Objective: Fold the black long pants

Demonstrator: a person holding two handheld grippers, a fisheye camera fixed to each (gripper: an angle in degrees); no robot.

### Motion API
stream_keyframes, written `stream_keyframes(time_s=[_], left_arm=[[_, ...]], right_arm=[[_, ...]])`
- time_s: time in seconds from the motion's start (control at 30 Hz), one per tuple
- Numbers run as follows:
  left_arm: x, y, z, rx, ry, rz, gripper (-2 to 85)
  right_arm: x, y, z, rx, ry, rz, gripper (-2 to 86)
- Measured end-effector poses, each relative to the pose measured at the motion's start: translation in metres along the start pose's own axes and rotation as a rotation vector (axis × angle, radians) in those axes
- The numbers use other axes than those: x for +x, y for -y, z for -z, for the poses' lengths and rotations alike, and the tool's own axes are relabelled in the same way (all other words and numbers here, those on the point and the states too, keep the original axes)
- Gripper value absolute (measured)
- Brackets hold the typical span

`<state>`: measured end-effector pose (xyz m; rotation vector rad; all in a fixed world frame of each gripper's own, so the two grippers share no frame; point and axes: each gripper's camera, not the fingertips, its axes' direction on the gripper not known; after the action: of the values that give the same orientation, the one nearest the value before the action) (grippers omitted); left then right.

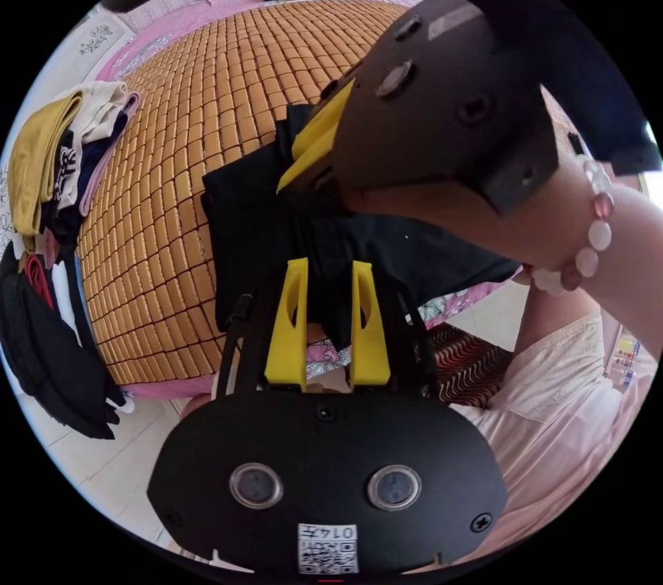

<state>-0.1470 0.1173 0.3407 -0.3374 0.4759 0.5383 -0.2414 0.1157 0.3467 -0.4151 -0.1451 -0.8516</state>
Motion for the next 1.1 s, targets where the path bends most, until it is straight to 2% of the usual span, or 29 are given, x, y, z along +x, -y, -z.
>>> stream_keyframes(time_s=[0.37, 0.9, 1.1], left_arm=[[0.019, -0.009, 0.005, 0.013, -0.017, -0.081, 0.1], [0.05, -0.03, 0.038, 0.095, 0.051, -0.083, -0.4], [0.044, -0.062, 0.069, 0.192, 0.032, -0.053, -0.5]], right_arm=[[-0.015, 0.036, 0.017, -0.04, -0.004, 0.122, 0.4], [0.0, 0.055, 0.08, 0.087, 0.016, 0.127, -0.1], [0.004, 0.068, 0.118, 0.173, 0.099, 0.145, 0.6]])
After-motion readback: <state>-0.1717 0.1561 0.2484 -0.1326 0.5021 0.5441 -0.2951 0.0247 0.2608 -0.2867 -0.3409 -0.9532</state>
